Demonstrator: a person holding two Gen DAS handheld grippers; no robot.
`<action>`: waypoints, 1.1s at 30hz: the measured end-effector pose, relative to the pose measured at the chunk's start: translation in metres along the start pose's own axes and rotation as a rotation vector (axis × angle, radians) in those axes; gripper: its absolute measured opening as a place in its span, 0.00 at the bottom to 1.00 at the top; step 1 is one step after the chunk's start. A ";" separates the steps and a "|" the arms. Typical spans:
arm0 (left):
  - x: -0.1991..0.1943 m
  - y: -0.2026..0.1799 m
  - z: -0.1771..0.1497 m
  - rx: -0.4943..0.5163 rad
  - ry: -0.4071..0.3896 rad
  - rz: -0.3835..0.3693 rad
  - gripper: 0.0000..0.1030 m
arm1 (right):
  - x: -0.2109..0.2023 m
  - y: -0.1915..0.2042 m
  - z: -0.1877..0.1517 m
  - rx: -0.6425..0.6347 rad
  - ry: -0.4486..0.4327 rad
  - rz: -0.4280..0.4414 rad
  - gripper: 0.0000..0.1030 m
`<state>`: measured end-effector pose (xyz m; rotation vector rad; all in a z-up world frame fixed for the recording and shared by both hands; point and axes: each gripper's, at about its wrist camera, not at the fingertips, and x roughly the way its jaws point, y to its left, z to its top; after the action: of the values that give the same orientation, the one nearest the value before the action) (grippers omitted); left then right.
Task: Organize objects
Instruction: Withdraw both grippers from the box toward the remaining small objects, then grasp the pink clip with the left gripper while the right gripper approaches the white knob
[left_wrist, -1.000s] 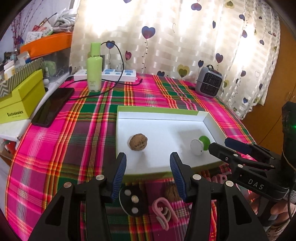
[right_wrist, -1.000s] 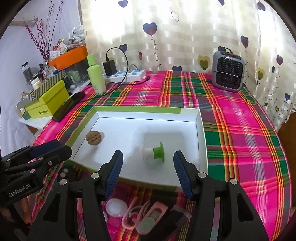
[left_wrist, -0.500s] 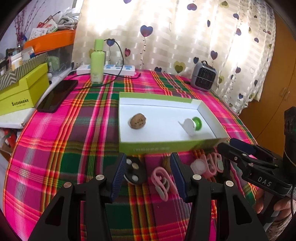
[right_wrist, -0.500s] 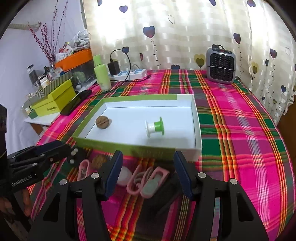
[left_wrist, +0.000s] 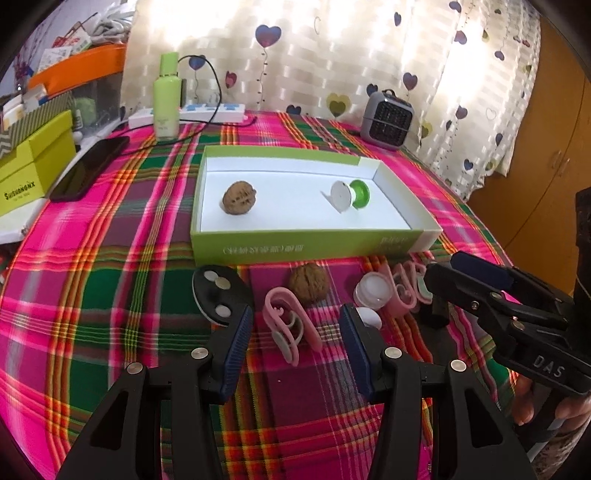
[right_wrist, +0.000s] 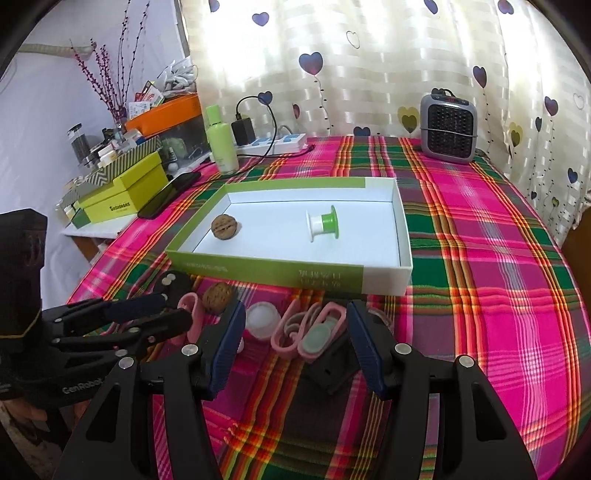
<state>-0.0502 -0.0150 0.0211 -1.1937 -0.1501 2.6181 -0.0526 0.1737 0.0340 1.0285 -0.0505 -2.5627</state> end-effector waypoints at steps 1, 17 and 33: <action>0.001 0.000 -0.001 0.000 0.003 0.003 0.47 | 0.000 0.000 -0.001 0.001 0.000 0.002 0.56; 0.015 0.002 -0.006 -0.013 0.038 0.042 0.45 | 0.003 0.008 -0.009 -0.030 0.025 0.029 0.56; 0.017 0.008 -0.003 -0.021 0.025 0.084 0.22 | 0.011 0.019 -0.016 -0.062 0.063 0.031 0.56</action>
<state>-0.0599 -0.0181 0.0053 -1.2662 -0.1261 2.6779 -0.0427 0.1543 0.0186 1.0763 0.0289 -2.4861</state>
